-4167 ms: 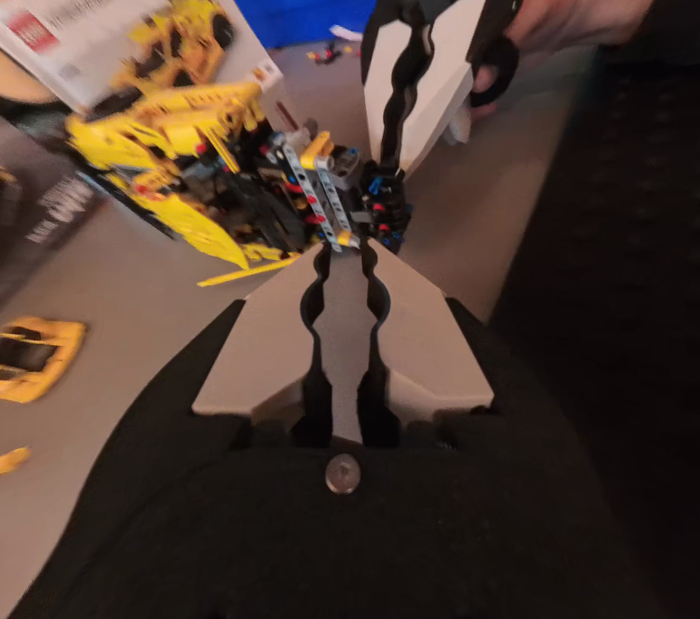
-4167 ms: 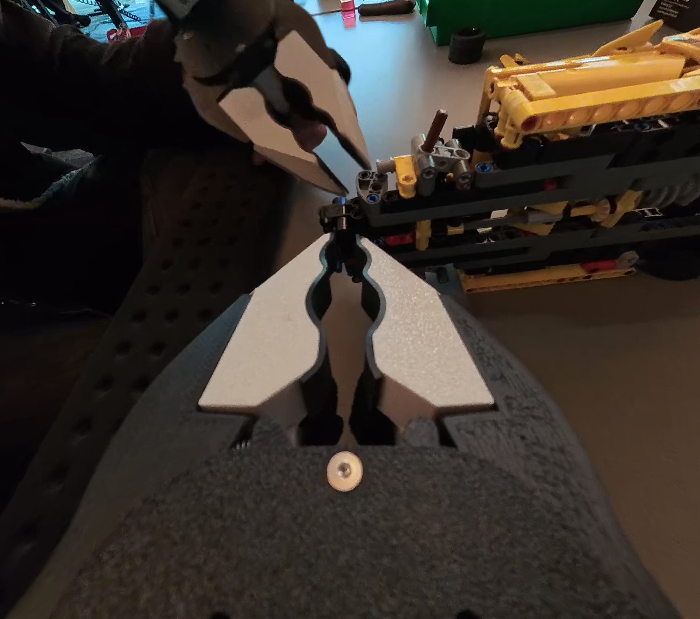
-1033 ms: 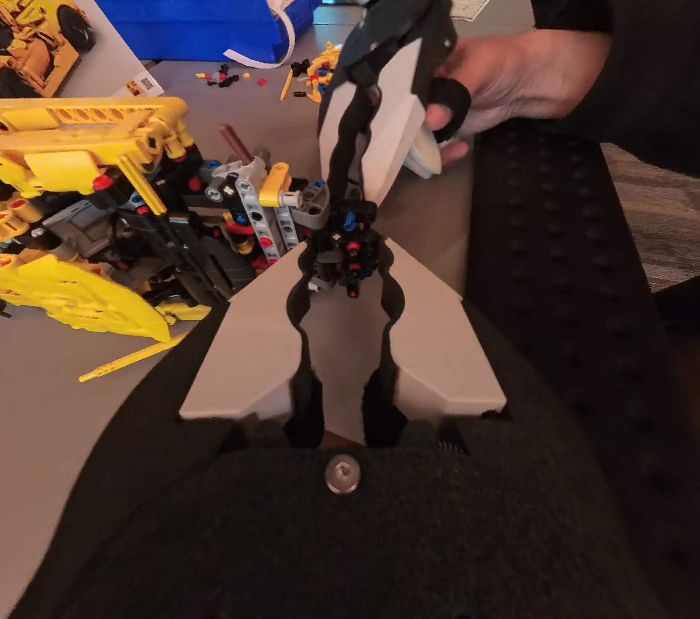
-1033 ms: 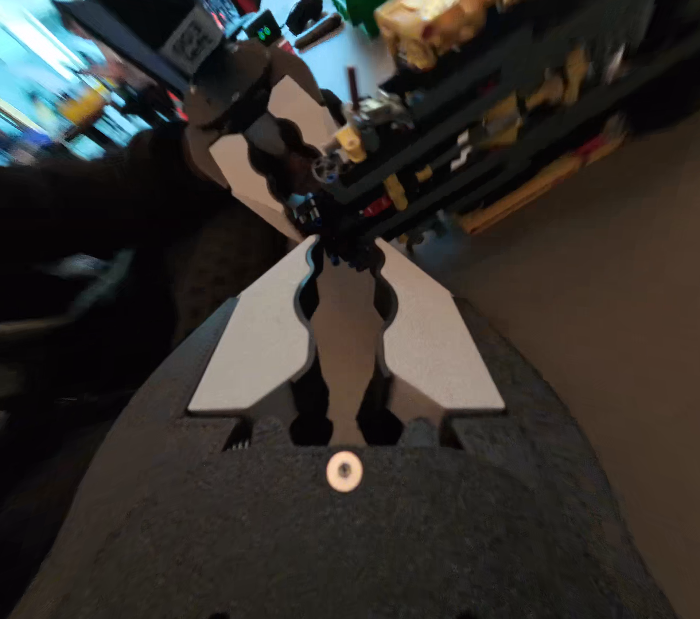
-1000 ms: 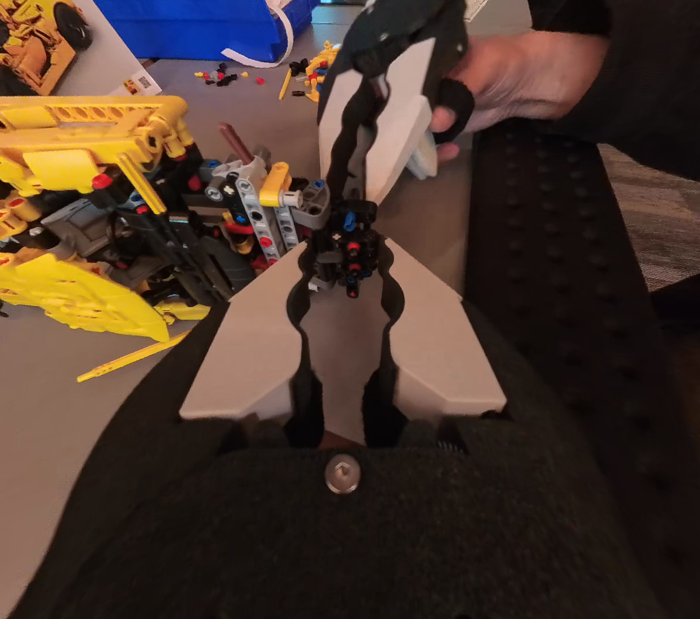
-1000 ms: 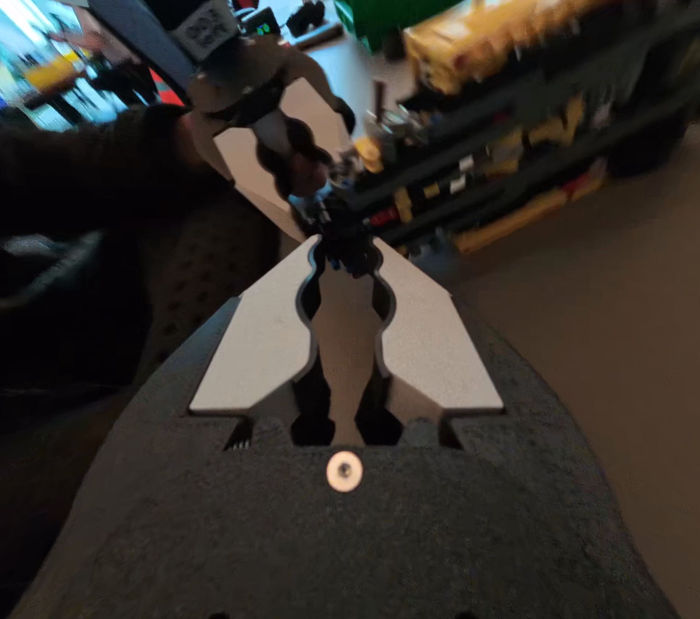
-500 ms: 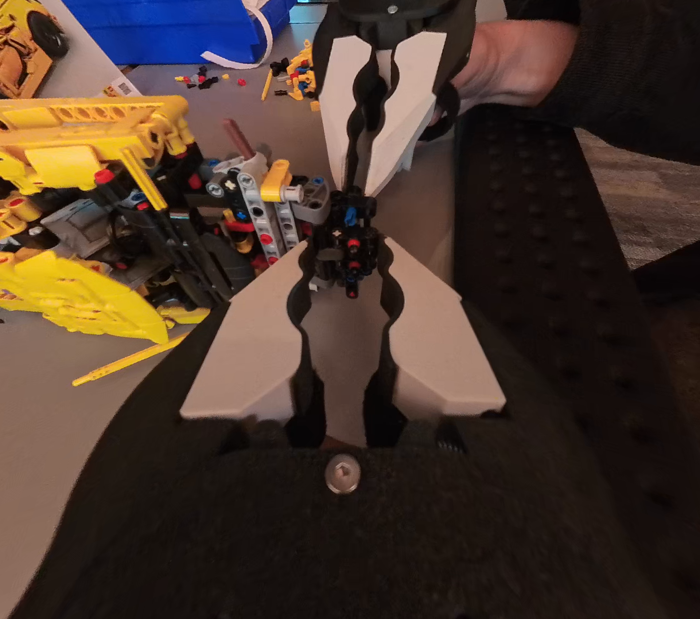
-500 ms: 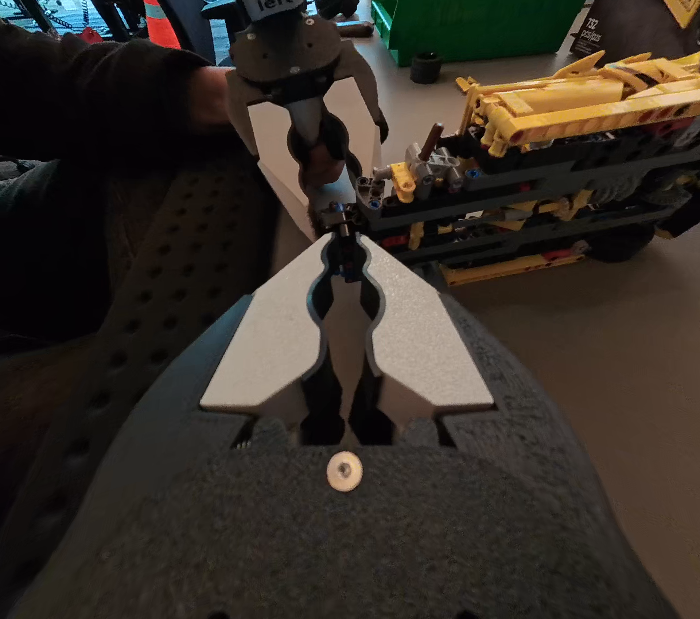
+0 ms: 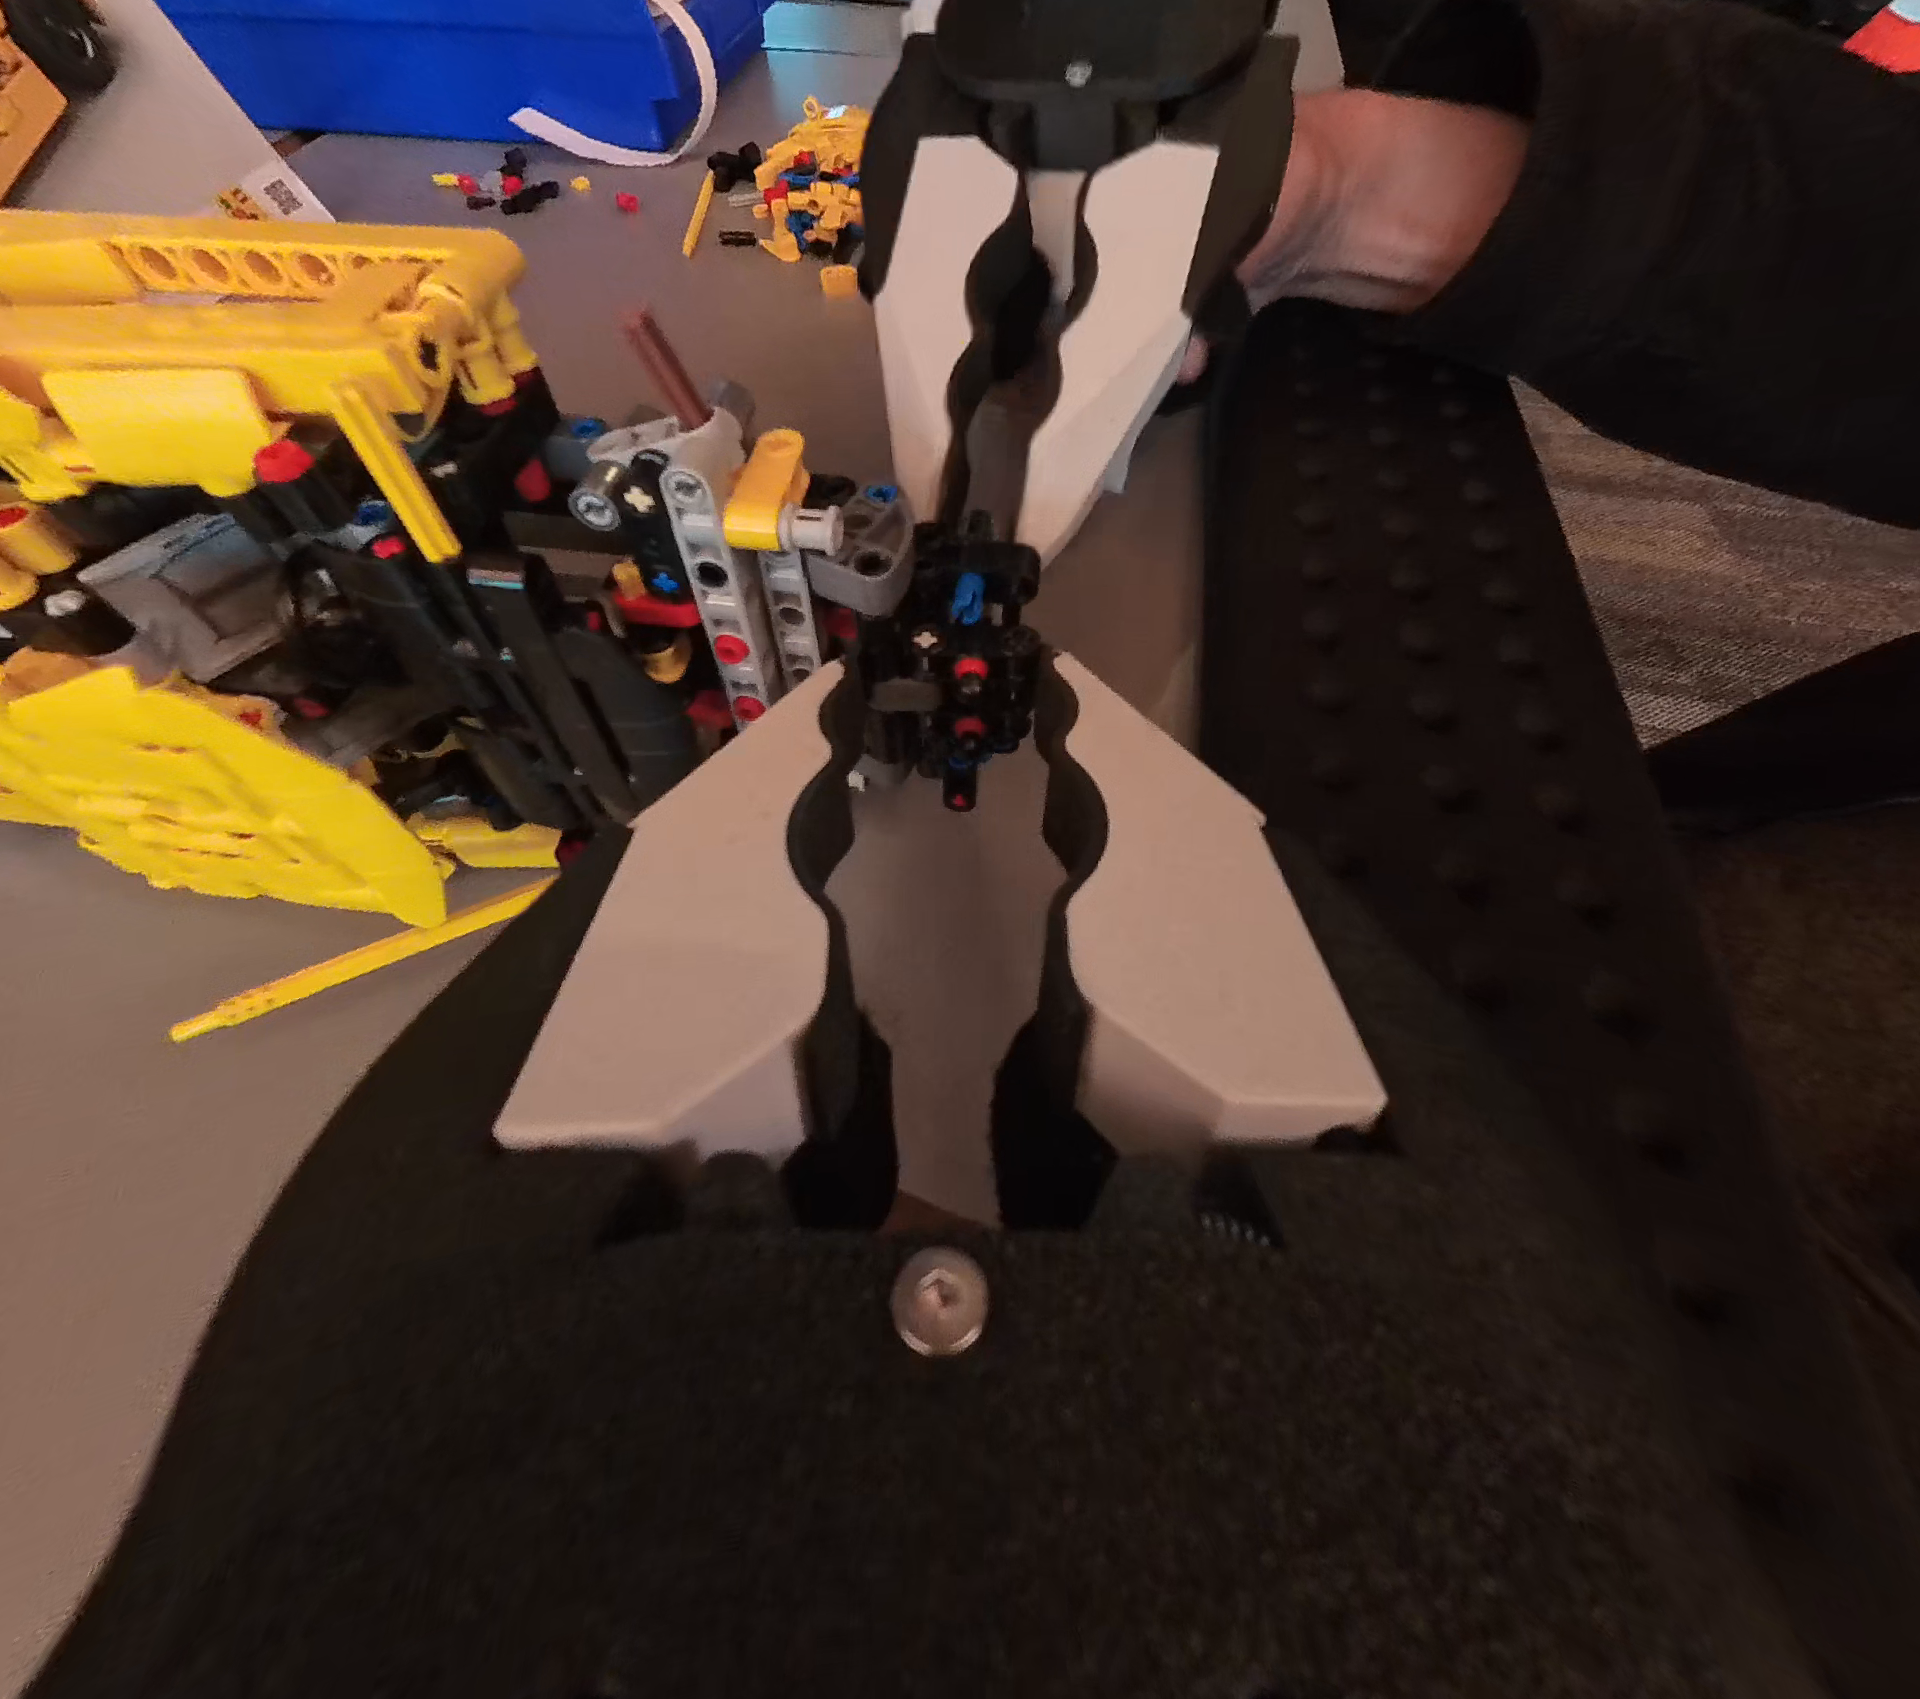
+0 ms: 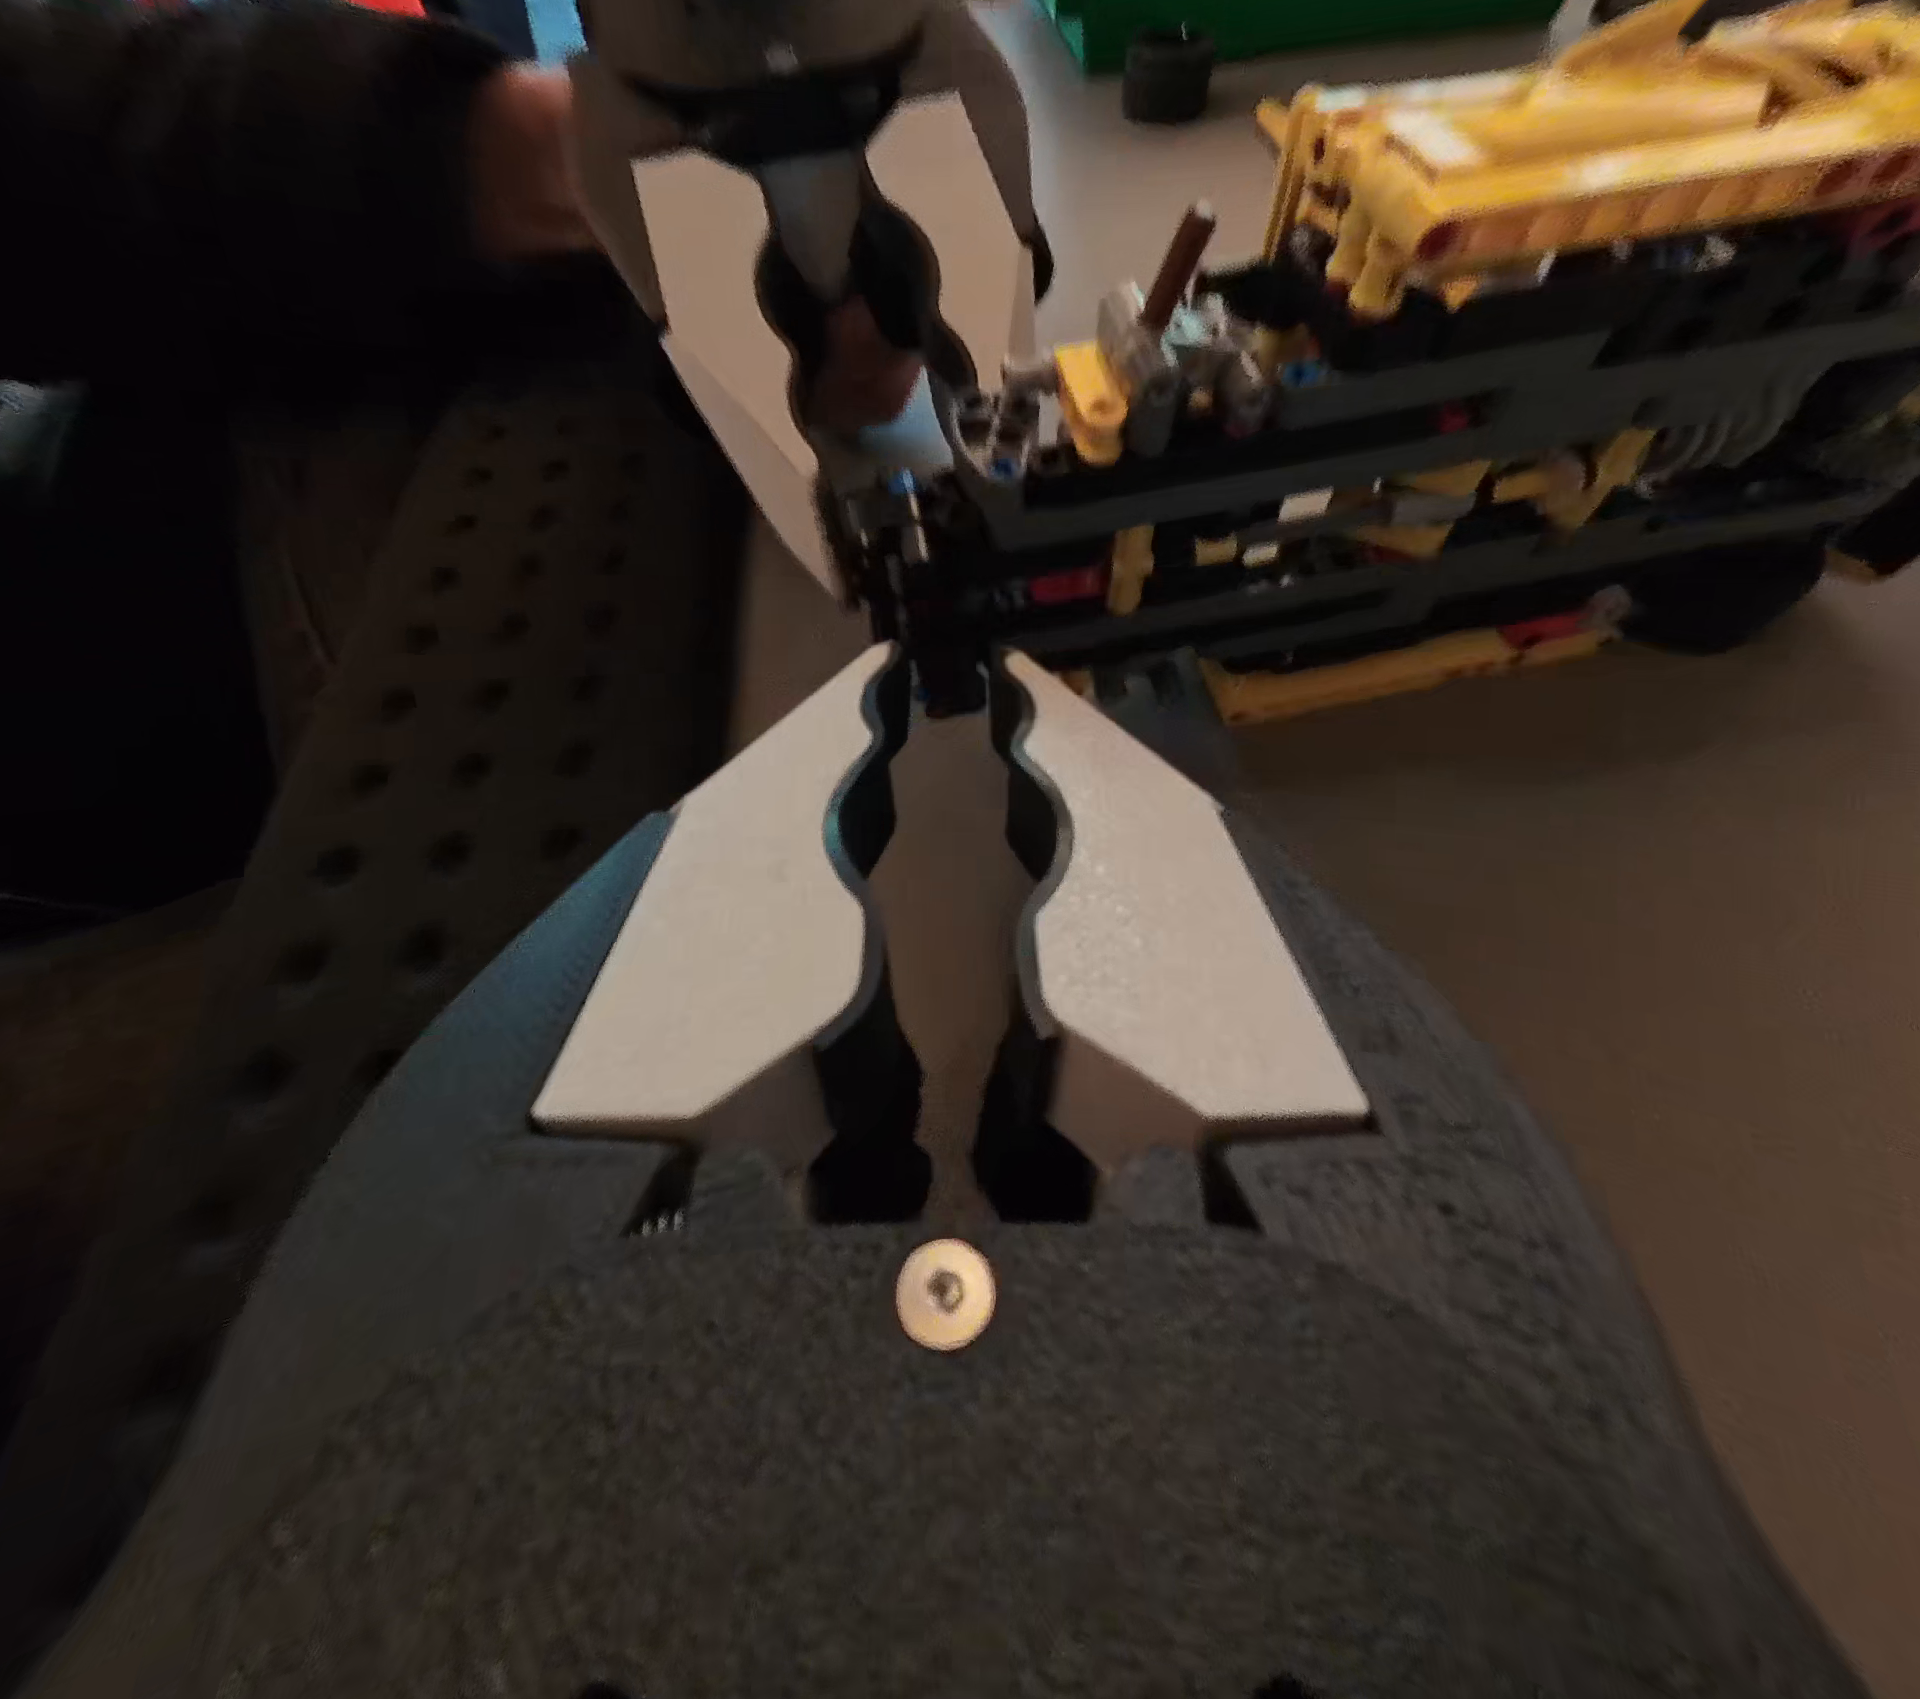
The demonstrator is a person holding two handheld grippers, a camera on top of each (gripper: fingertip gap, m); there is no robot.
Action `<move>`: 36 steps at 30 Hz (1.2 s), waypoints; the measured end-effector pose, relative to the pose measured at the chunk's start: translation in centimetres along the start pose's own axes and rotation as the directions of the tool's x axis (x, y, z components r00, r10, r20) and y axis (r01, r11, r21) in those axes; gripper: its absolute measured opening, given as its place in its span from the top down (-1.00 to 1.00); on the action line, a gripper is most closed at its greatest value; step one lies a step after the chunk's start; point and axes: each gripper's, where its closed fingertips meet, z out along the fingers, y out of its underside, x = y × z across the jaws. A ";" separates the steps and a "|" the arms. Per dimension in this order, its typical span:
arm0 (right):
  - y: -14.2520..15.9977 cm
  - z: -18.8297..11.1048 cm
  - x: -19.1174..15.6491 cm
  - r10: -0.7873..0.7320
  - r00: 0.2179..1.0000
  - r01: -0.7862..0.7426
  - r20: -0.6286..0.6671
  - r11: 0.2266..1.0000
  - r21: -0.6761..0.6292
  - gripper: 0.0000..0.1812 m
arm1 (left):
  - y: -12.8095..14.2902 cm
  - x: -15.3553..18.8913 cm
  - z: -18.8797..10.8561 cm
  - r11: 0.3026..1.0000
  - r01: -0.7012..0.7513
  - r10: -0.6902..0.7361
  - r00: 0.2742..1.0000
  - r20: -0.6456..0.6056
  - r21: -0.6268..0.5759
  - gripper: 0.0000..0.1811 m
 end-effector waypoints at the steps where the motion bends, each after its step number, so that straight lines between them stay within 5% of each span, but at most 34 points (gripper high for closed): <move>1: 0.5 0.2 -0.2 0.014 1.000 -0.014 0.013 1.000 -0.028 0.83 | 0.0 0.0 0.0 1.000 0.000 0.000 1.000 0.000 0.000 0.65; 12: 0.0 1.1 -0.2 -0.063 0.997 0.064 0.039 0.997 -0.032 0.87 | 0.1 0.1 0.0 0.997 0.073 -0.074 0.995 -0.064 -0.009 0.64; 21: 0.2 0.8 -0.6 -0.067 0.991 0.073 0.113 0.996 -0.049 0.92 | 0.6 0.2 -0.4 0.989 -0.114 0.107 0.991 -0.082 -0.090 0.64; 36: -1.0 -0.9 -0.8 0.029 0.989 -0.032 0.143 0.999 0.018 0.93 | 1.2 0.2 -1.9 0.988 -0.112 0.103 0.991 -0.091 -0.106 0.64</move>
